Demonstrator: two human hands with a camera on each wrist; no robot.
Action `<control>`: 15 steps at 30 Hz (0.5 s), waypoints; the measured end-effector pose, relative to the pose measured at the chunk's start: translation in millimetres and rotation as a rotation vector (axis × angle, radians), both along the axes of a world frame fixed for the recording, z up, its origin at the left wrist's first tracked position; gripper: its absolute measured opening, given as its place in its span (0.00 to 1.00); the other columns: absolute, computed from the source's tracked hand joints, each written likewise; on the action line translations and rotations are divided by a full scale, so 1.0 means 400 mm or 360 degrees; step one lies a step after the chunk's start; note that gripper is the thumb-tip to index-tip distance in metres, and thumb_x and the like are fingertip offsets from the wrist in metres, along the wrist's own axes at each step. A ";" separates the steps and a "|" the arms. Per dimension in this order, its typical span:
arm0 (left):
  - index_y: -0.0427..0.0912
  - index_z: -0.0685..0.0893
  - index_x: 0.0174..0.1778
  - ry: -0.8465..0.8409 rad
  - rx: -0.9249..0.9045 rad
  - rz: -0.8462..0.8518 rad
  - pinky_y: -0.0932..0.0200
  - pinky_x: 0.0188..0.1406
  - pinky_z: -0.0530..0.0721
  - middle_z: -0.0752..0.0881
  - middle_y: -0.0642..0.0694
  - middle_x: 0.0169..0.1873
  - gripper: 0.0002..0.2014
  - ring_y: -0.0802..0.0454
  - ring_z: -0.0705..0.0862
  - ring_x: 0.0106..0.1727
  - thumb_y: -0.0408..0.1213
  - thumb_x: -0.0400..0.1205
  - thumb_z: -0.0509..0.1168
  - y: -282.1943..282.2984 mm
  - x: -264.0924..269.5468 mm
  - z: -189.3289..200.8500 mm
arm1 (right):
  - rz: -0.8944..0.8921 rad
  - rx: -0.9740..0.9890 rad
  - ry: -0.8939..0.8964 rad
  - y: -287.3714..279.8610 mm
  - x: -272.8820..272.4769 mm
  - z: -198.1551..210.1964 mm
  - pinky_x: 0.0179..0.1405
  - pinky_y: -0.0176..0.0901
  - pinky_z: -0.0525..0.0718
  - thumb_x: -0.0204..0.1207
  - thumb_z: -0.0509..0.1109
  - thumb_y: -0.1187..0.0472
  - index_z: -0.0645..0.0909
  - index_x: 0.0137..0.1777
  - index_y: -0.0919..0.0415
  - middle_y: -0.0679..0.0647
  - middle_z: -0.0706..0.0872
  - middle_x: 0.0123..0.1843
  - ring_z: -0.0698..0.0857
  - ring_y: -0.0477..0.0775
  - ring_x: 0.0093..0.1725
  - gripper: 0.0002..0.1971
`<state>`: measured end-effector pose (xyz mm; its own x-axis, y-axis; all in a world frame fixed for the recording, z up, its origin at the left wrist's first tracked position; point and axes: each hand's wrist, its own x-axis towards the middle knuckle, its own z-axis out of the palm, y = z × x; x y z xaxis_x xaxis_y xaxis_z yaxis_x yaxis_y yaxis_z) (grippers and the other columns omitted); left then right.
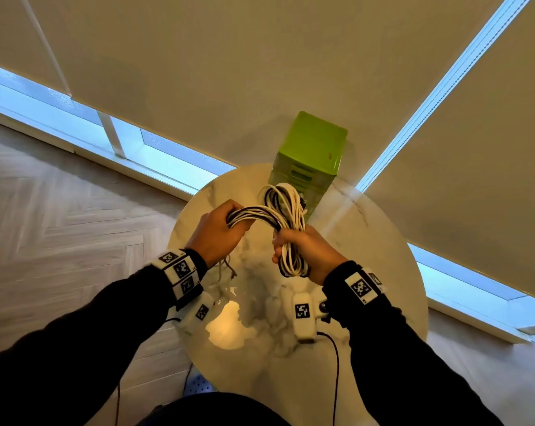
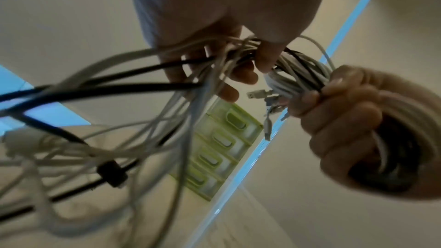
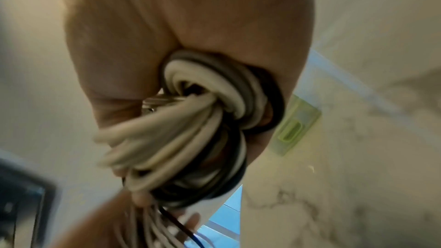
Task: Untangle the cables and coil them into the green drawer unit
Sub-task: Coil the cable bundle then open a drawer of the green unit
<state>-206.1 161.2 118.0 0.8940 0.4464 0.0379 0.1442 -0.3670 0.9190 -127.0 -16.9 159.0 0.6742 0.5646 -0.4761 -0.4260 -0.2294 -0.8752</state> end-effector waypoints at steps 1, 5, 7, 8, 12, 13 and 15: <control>0.50 0.81 0.46 0.0018 -0.0092 -0.0045 0.56 0.37 0.80 0.88 0.51 0.34 0.03 0.54 0.83 0.34 0.43 0.84 0.68 -0.001 0.006 0.010 | 0.0072 -0.0122 -0.0110 0.000 -0.003 -0.005 0.34 0.48 0.86 0.76 0.71 0.70 0.81 0.41 0.68 0.61 0.81 0.26 0.82 0.60 0.27 0.03; 0.50 0.79 0.51 -0.0059 -0.0500 0.0020 0.52 0.40 0.78 0.84 0.50 0.36 0.07 0.55 0.79 0.35 0.32 0.84 0.64 -0.013 0.033 0.022 | 0.0291 -0.0388 -0.0426 0.012 -0.015 -0.027 0.42 0.46 0.86 0.66 0.85 0.53 0.85 0.42 0.50 0.46 0.88 0.32 0.87 0.50 0.37 0.12; 0.51 0.80 0.54 -0.0132 -0.0732 0.0112 0.56 0.43 0.78 0.85 0.50 0.44 0.12 0.55 0.81 0.42 0.28 0.83 0.63 -0.025 0.042 0.029 | 0.0257 -0.0381 -0.0514 0.016 -0.016 -0.033 0.42 0.40 0.82 0.64 0.87 0.49 0.84 0.44 0.46 0.42 0.88 0.36 0.86 0.44 0.39 0.14; 0.51 0.81 0.56 -0.0164 -0.0794 0.0143 0.58 0.44 0.79 0.86 0.49 0.50 0.15 0.54 0.83 0.47 0.25 0.83 0.63 -0.028 0.045 0.033 | 0.0236 -0.0404 -0.0567 0.016 -0.013 -0.036 0.43 0.40 0.83 0.64 0.87 0.48 0.85 0.47 0.46 0.43 0.90 0.39 0.87 0.45 0.41 0.16; 0.55 0.88 0.61 -0.0329 -0.0615 -0.0018 0.62 0.61 0.83 0.85 0.49 0.64 0.26 0.58 0.85 0.63 0.19 0.79 0.61 -0.038 0.039 0.054 | 0.0304 -0.0628 -0.0492 0.008 -0.006 -0.033 0.39 0.46 0.82 0.64 0.85 0.49 0.83 0.43 0.55 0.51 0.87 0.35 0.85 0.54 0.37 0.16; 0.55 0.89 0.59 -0.0352 -0.0500 -0.0069 0.63 0.64 0.81 0.85 0.49 0.62 0.25 0.59 0.84 0.63 0.20 0.80 0.62 -0.040 0.034 0.054 | 0.0374 -0.0690 -0.0413 0.005 -0.005 -0.033 0.38 0.44 0.78 0.63 0.85 0.48 0.81 0.40 0.56 0.53 0.83 0.33 0.82 0.54 0.35 0.18; 0.53 0.91 0.55 -0.0352 -0.0392 -0.0083 0.60 0.65 0.82 0.87 0.50 0.58 0.20 0.60 0.85 0.62 0.24 0.82 0.62 -0.041 0.029 0.053 | 0.0482 -0.0724 -0.0311 -0.004 -0.002 -0.032 0.42 0.48 0.77 0.59 0.85 0.47 0.83 0.45 0.60 0.58 0.82 0.36 0.81 0.56 0.38 0.22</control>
